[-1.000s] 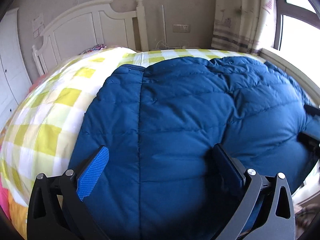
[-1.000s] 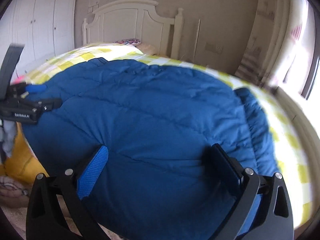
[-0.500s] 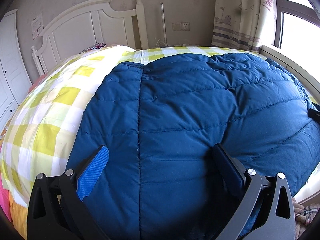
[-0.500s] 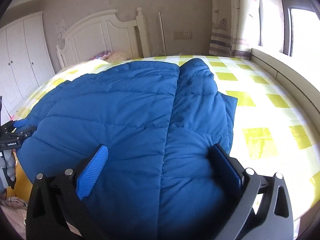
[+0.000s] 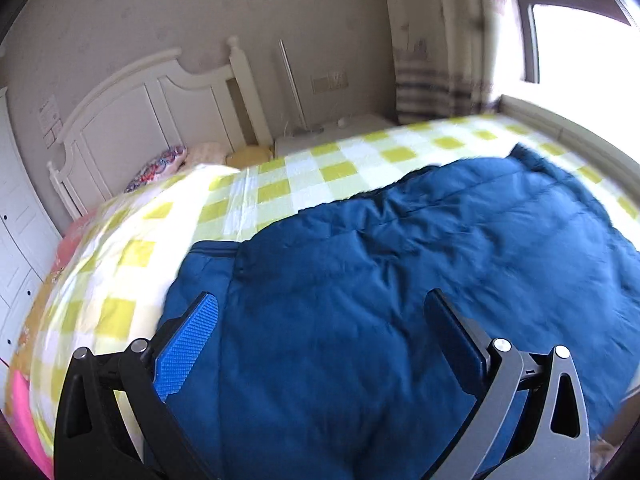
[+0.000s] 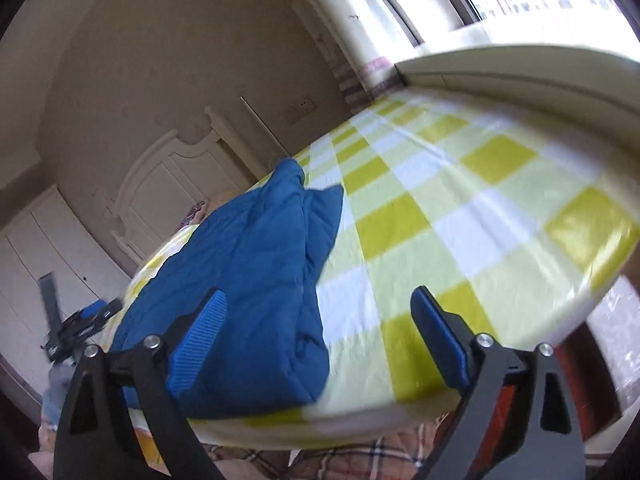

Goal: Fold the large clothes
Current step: 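Grasp the folded jacket edge with the right tool and lift it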

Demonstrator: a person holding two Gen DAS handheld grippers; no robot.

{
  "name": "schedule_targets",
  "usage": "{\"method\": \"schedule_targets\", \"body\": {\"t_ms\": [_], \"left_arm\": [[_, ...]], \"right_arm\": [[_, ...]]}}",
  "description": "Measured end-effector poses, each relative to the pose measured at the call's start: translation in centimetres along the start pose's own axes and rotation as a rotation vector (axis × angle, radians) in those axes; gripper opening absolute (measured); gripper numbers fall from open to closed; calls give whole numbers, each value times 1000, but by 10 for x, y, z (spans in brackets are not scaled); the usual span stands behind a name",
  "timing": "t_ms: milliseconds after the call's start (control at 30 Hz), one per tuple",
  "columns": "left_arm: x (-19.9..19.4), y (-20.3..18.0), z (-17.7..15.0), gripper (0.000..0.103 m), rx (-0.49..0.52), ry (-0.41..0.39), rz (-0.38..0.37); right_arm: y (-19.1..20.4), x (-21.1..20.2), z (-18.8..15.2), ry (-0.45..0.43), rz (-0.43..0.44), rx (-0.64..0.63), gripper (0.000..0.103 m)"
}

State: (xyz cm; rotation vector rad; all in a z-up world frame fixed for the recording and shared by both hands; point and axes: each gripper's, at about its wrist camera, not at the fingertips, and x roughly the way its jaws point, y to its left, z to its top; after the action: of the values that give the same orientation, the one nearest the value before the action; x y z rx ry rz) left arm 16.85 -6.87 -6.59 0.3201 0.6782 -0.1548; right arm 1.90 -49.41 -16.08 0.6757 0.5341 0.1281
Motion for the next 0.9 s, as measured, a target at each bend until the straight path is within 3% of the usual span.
{"method": "schedule_targets", "body": {"t_ms": [33,67,100,167,300,400,500,633,667,700,733,800,833,900], "left_arm": [[23,1,0,99,-12,63,-9],[45,6,-4,99,-55,143,-69],[52,12,-6,99,-89,157,-104],[51,20,-7,99,-127,153,-126],[47,14,-10,99,-94,139,-89],[48,13,-10,99,-95,140,-90],[47,11,-9,99,-93,135,-88],[46,14,-12,99,-93,133,-87],[46,14,-12,99,-93,132,-88],[45,14,-11,99,-93,130,-89],[45,14,-11,99,-92,129,-88],[44,11,-8,99,-72,130,-76],[42,8,-6,99,-53,129,-75],[37,0,7,99,2,124,-80]], "right_arm": [[0,-4,-6,-18,9,0,89],[2,-8,-11,-19,26,3,89],[3,-9,-13,-14,42,4,89],[9,-9,-19,0,58,-6,89],[40,8,-30,85,117,-62,89],[60,27,-31,117,97,-90,91],[60,41,-19,150,106,4,91],[69,60,-1,171,2,129,94],[74,65,1,163,19,120,93],[76,68,1,154,14,120,85],[77,69,0,143,15,128,59],[72,65,-1,90,94,161,37],[68,59,-1,60,133,169,31],[66,51,-3,32,148,159,28]]}}
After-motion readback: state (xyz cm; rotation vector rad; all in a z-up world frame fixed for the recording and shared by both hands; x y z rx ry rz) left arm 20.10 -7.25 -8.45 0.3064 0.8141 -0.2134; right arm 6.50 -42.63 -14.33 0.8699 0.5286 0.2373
